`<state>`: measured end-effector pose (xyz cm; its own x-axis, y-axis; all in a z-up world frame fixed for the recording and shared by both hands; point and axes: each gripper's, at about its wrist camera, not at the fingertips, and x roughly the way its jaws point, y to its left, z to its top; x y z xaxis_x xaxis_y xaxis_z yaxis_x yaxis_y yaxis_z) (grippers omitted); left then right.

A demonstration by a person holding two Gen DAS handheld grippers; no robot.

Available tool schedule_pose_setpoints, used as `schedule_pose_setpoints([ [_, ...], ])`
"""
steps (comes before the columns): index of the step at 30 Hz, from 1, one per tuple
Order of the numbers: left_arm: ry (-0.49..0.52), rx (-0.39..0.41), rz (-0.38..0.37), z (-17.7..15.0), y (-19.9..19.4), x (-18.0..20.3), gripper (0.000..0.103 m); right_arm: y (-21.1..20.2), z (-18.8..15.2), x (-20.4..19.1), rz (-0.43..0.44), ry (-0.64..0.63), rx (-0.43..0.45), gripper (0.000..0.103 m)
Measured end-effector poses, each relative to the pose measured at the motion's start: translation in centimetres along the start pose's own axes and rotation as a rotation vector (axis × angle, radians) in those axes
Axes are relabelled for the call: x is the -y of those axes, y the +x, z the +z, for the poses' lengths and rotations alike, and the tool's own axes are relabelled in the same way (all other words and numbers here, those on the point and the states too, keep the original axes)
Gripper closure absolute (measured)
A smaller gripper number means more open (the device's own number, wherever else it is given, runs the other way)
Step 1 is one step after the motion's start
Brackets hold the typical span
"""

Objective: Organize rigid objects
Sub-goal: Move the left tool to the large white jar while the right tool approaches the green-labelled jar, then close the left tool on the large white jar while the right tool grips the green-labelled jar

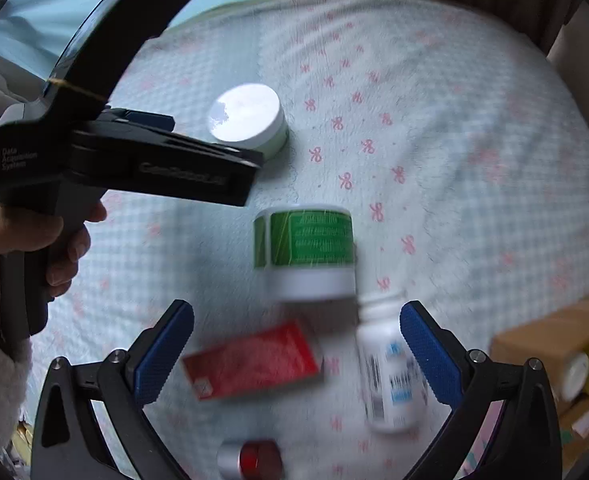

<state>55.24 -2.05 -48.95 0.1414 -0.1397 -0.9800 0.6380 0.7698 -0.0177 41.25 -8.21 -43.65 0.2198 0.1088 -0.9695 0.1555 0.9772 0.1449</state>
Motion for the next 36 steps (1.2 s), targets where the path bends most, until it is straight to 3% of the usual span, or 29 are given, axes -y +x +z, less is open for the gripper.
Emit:
schedule_pose_setpoints([
  [6, -0.013, 0.007, 0.001, 1.0, 2.5, 0.1, 0.009, 3.6, 1.8, 0.3, -0.004, 0.003, -0.048, 0.003],
  [8, -0.009, 0.011, 0.0, 1.1, 2.9, 0.3, 0.015, 4.4, 2.1, 0.3, 0.001, 0.002, -0.064, 0.01],
  [11, -0.004, 0.022, 0.011, 1.7, 3.5, 0.3, 0.017, 5.1, 2.5, 0.2, 0.01, 0.001, -0.081, 0.023],
  [14, -0.002, 0.026, 0.017, 2.1, 3.7, 0.6, 0.034, 5.7, 2.7, 0.0, -0.011, -0.002, -0.103, 0.036],
  [20, 0.004, 0.042, 0.026, 3.6, 3.3, 1.0, 0.035, 5.5, 2.5, -0.2, -0.02, 0.011, -0.086, 0.037],
  [27, 0.0, 0.084, 0.034, 2.4, 0.6, 1.0, 0.035, 3.8, 1.4, 0.3, -0.004, 0.059, -0.063, 0.037],
  [36, -0.031, 0.136, 0.031, 0.0, -5.8, 0.8, 0.035, -2.3, 0.1, -0.8, 0.015, 0.048, 0.006, 0.037],
])
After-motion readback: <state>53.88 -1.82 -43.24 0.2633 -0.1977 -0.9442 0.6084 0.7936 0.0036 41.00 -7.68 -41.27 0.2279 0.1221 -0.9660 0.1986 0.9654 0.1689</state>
